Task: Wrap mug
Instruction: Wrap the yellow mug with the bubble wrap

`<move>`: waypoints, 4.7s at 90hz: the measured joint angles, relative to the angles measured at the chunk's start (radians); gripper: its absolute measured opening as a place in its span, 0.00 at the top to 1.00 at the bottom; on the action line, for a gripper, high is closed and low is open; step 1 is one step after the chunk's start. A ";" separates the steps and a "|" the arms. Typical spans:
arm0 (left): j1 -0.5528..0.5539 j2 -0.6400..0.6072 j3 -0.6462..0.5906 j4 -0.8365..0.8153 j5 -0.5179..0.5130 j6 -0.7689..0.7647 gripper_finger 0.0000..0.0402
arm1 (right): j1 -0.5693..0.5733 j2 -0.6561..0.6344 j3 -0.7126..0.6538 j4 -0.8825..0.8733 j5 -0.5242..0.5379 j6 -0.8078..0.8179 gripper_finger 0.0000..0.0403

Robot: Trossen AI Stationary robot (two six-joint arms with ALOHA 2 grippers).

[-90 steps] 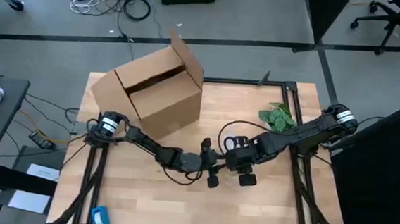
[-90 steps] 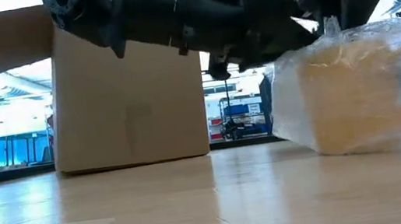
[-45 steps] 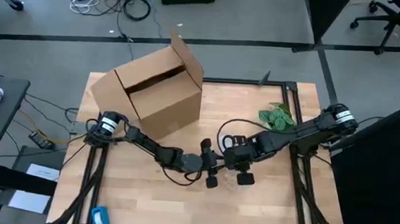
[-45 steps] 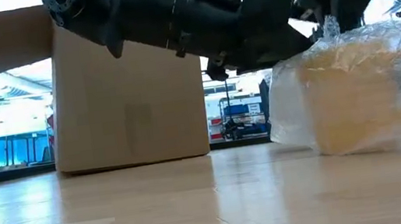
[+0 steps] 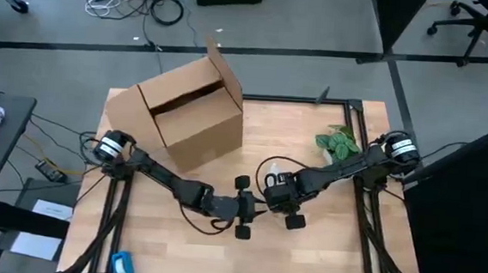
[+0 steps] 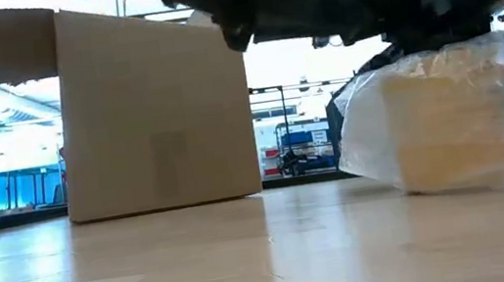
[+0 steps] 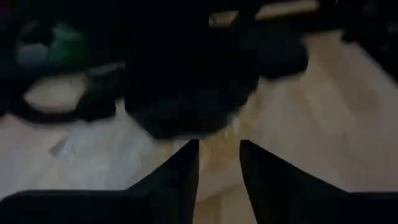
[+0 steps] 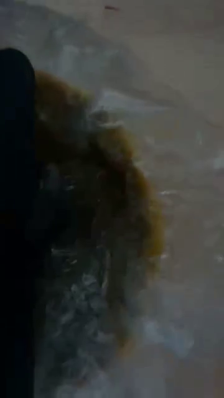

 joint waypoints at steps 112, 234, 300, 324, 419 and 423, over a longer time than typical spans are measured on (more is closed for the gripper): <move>-0.011 0.003 -0.002 -0.062 -0.020 -0.059 0.75 | -0.011 -0.200 0.082 -0.188 0.006 0.082 1.00; -0.011 0.004 -0.002 -0.042 -0.024 -0.062 0.75 | 0.029 -0.173 -0.053 -0.089 0.192 0.126 1.00; -0.010 -0.058 -0.002 -0.356 0.042 -0.119 0.75 | -0.094 -0.065 -0.066 0.137 0.143 -0.101 1.00; -0.012 -0.060 -0.002 -0.426 0.077 -0.147 0.75 | -0.070 -0.071 0.106 -0.186 0.092 -0.057 1.00; -0.011 -0.060 -0.002 -0.400 0.099 -0.193 0.75 | 0.058 -0.153 -0.008 -0.135 0.189 0.001 1.00; -0.011 -0.060 -0.002 -0.401 0.098 -0.199 0.75 | 0.073 -0.173 0.022 -0.170 0.201 0.005 1.00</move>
